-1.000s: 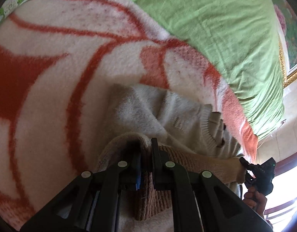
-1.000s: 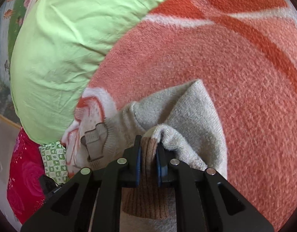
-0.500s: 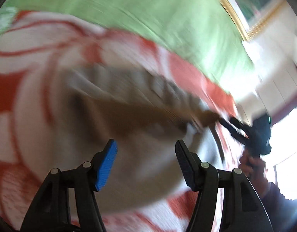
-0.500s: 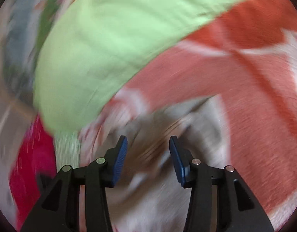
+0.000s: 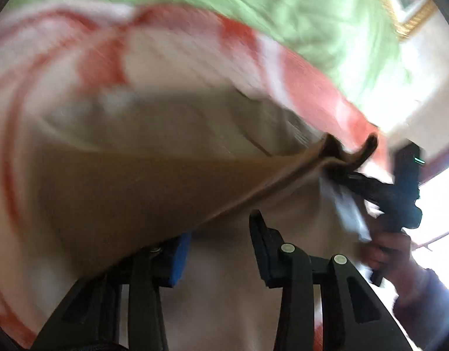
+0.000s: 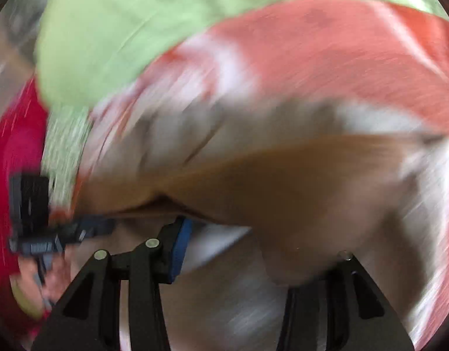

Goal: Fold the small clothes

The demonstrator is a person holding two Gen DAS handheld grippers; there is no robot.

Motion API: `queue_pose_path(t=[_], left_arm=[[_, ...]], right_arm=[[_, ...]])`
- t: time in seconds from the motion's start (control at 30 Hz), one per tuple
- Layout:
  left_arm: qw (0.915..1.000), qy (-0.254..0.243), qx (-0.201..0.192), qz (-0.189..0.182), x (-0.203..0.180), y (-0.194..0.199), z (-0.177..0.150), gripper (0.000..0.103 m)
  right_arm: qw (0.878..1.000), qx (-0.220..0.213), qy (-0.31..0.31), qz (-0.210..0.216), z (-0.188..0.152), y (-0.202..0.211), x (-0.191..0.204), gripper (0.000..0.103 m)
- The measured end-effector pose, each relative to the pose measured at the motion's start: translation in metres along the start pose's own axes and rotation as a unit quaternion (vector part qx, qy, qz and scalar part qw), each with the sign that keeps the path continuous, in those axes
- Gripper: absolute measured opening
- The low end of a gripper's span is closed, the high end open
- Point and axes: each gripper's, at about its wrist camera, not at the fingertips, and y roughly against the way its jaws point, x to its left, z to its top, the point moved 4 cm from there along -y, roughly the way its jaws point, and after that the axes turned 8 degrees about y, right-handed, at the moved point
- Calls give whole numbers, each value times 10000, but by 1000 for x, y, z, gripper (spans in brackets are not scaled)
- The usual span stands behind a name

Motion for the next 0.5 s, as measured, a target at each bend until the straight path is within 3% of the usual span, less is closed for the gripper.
queue_pose_path(t=[0.17, 0.23, 0.33, 0.4, 0.5], left_arm=[[9957, 637, -594, 308, 38, 6, 54, 40], [9942, 869, -605, 160, 45, 6, 62, 40], [9938, 853, -679, 193, 44, 16, 57, 40], [9938, 775, -741, 295, 41, 27, 46, 46], [9946, 712, -753, 53, 37, 43, 20, 47]], right_arm=[[9948, -777, -631, -200, 30, 22, -32, 44], [9931, -851, -761, -248, 32, 28, -38, 43], [9924, -950, -720, -293, 25, 47, -33, 45], [9923, -1012, -655, -269, 16, 64, -31, 45], [9938, -945, -571, -132, 2, 75, -17, 45]])
